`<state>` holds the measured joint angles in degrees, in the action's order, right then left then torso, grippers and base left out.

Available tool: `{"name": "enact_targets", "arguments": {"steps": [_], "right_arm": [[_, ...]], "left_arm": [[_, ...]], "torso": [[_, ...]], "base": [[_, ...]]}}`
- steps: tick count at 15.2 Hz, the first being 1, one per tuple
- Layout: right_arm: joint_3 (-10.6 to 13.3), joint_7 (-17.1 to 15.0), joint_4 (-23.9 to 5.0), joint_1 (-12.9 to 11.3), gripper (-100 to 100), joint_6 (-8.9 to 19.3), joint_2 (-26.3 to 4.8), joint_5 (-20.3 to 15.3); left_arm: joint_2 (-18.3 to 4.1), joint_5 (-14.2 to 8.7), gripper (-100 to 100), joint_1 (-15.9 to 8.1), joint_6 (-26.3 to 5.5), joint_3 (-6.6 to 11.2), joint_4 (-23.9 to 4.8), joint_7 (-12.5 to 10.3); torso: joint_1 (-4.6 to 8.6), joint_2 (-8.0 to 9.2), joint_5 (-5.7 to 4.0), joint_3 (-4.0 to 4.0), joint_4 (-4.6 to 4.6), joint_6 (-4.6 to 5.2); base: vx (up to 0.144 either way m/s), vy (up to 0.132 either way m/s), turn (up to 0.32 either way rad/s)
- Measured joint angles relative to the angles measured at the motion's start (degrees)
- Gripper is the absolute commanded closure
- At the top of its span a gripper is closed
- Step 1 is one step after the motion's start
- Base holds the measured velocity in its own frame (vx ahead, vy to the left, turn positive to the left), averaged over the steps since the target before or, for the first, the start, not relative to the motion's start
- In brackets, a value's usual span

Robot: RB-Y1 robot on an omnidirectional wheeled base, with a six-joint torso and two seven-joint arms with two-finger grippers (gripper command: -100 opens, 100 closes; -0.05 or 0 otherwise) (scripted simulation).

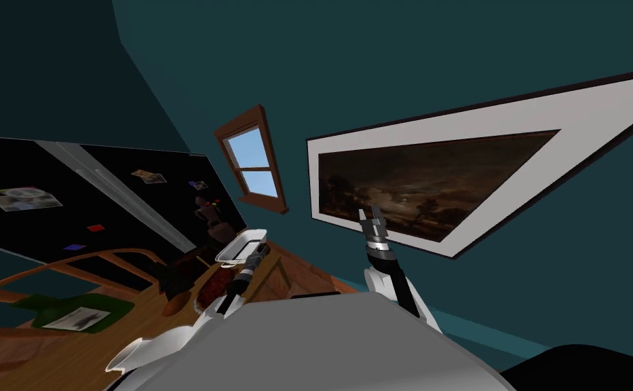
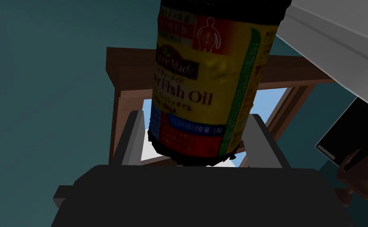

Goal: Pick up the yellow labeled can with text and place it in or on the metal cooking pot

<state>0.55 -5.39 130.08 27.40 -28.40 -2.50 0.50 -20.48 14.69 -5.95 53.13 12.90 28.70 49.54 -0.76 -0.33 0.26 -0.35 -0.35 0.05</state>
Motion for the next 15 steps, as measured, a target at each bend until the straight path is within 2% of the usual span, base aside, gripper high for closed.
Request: {"name": "enact_targets", "arguments": {"steps": [2,3,5,6,7,10,13,15], "right_arm": [[0.0,0.0,0.0,0.0,0,0.0,0.0,0.0],[0.0,0.0,0.0,0.0,0,0.0,0.0,0.0],[0.0,0.0,0.0,0.0,0,0.0,0.0,0.0],[0.0,0.0,0.0,0.0,0,0.0,0.0,0.0],[0.0,0.0,0.0,0.0,0,0.0,0.0,0.0],[0.0,0.0,0.0,0.0,0,0.0,0.0,0.0],[0.0,0.0,0.0,0.0,0,0.0,0.0,0.0],[0.0,0.0,0.0,0.0,0,0.0,0.0,0.0]], "left_arm": [[-1.5,-0.7,100,-2.3,1.3,0.93,-3.8,0.0],[-1.8,-0.8,100,-2.0,1.1,1.02,-3.7,-0.2],[-1.8,-0.7,100,-0.4,-1.1,0.90,-0.2,-1.0],[-2.6,-1.1,100,-0.4,-1.6,1.28,0.0,-1.3],[-4.0,-1.8,100,-2.3,-0.5,2.01,-3.9,-1.3],[-5.1,-2.3,100,-4.3,1.6,2.53,-9.6,-1.0],[-4.6,-2.4,100,-0.6,-1.5,2.55,-4.4,-2.0],[-4.6,-2.4,100,0.0,-2.5,2.64,-1.6,-2.1]], "torso": [[-0.17,-0.10,0.06,-0.07,-0.05,-0.05],[-0.14,-0.12,0.09,-0.11,-0.10,-0.11],[0.01,-0.12,0.09,-0.11,-0.10,-0.11],[-0.07,-0.16,0.03,-0.11,-0.06,-0.08],[-0.25,-0.24,0.04,-0.15,-0.07,-0.09],[-0.80,-0.45,0.16,-0.36,-0.30,-0.58],[-1.30,-0.39,0.25,-0.44,-0.50,-1.09],[-1.38,-0.36,0.20,-0.39,-0.43,-1.05]], "base": [[0.014,0.061,-0.058],[0.013,0.027,0.018],[0.005,0.023,-0.067],[0.030,0.093,-0.255],[0.034,0.114,-0.139],[0.020,0.047,-0.028],[0.001,-0.003,0.041],[0.000,0.020,-0.037]]}}
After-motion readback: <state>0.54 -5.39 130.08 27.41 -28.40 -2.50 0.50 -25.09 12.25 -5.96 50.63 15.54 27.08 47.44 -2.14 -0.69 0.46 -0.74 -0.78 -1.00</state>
